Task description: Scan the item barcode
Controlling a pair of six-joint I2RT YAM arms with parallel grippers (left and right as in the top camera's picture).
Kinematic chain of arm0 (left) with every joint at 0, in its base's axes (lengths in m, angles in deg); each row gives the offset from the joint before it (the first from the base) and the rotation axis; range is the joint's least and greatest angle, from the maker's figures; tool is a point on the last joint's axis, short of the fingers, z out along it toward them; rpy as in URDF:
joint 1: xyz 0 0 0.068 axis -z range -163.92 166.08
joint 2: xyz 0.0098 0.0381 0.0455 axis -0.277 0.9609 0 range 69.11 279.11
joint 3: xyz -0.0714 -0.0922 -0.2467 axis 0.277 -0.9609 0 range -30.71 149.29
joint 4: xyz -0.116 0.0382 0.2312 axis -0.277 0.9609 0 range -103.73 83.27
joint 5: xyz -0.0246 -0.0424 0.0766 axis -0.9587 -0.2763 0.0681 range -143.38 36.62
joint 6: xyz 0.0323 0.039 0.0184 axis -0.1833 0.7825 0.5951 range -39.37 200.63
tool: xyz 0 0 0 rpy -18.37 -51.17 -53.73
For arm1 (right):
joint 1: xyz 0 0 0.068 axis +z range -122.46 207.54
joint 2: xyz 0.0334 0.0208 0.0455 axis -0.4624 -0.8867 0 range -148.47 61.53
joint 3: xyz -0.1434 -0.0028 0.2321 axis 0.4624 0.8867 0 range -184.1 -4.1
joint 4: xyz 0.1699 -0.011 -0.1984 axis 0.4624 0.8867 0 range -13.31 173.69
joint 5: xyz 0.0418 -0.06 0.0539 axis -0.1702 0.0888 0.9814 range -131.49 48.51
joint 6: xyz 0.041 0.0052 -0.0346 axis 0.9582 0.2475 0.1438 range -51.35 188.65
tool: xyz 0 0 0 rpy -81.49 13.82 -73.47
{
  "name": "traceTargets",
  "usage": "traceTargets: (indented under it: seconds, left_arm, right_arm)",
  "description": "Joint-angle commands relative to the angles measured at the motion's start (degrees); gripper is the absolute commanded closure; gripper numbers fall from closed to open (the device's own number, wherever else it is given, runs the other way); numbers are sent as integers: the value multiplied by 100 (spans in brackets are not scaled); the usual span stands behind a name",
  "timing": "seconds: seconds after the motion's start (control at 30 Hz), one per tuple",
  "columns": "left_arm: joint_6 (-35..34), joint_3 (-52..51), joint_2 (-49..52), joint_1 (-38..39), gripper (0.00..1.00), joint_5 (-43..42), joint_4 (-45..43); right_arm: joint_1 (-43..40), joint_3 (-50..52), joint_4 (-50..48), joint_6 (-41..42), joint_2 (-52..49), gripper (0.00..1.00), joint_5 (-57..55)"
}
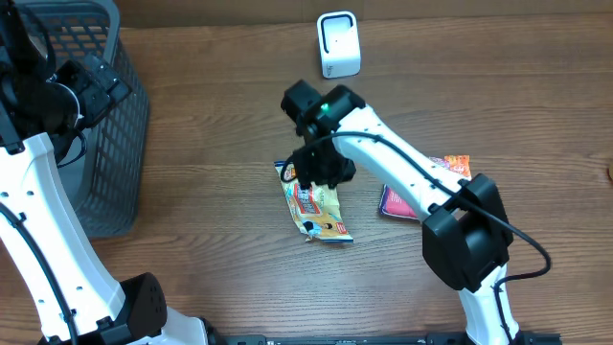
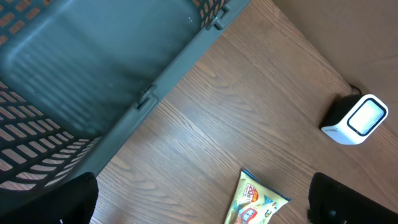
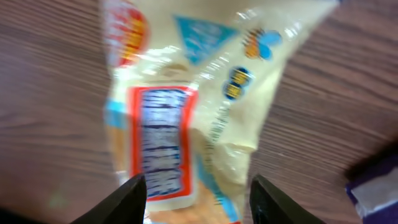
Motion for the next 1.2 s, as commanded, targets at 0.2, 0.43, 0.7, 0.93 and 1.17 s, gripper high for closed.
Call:
traceTargets:
  seconds: [0.2, 0.43, 0.7, 0.93, 1.17]
  left_arm:
    - [109, 4, -28, -24, 0, -22, -7]
    - [109, 4, -28, -24, 0, -20, -7]
    - [109, 4, -28, -24, 0, -20, -7]
    - [109, 4, -28, -24, 0, -20, -7]
    - [109, 4, -28, -24, 0, -20, -7]
  right_arm:
    - [-761, 20, 409, 861, 164, 42, -1644]
    - [-2194, 20, 1139, -321, 195, 35, -1213]
    - [-3281, 59, 1447, -1099, 195, 34, -616]
    - [-3731, 369, 1827, -1276, 195, 34, -315]
    - [-3709, 922, 1554, -1755, 195, 35, 221]
